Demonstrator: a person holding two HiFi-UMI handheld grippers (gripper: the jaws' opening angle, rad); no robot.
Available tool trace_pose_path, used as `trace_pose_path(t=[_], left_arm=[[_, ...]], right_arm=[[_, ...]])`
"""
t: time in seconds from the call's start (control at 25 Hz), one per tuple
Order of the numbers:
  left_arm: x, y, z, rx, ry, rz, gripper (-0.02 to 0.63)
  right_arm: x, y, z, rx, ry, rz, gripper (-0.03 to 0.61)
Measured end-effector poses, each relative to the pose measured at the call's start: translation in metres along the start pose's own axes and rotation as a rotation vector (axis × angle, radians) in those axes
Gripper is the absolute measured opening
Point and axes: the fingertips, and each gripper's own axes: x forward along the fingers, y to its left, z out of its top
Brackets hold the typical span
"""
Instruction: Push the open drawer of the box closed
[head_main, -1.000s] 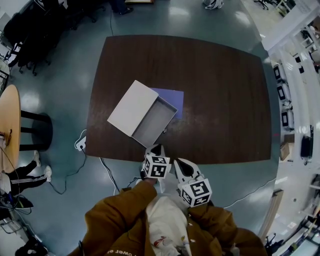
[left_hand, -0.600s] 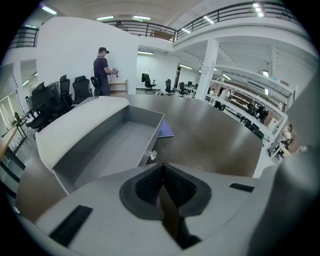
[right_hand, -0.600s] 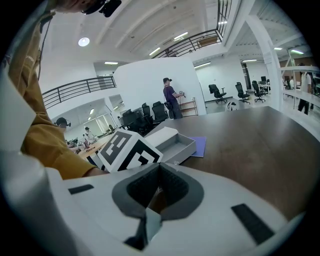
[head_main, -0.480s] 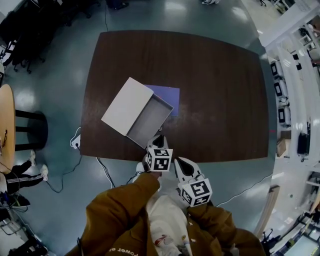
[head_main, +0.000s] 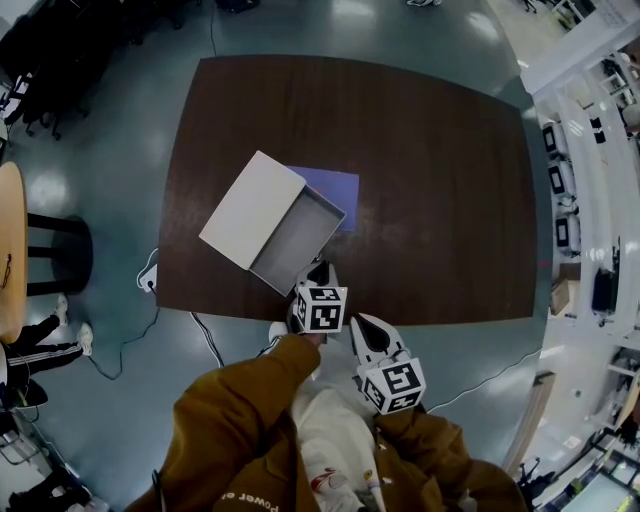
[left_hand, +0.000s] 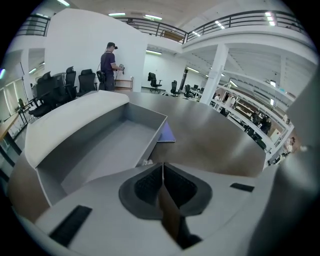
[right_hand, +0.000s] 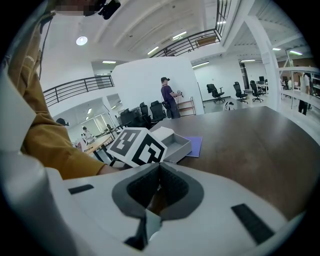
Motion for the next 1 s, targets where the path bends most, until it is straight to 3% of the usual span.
trace_pose_path(t=[0.44, 0.72, 1.0], left_arm=[[0.003, 0.023, 0.017, 0.035, -0.004, 0.095, 0.006], [-0.001, 0.073, 0.032, 0.007, -0.02, 0.176, 0.006], [-0.003, 0.093, 0.039, -0.013, -0.031, 0.195, 0.006]], right_arm=[[0.001, -0.003, 0.003, 0.004, -0.003, 0.01, 0.006], [0.006, 0.006, 0.003, 0.0, -0.001, 0.03, 0.006], [0.014, 0.013, 0.007, -0.013, 0.001, 0.043, 0.006]])
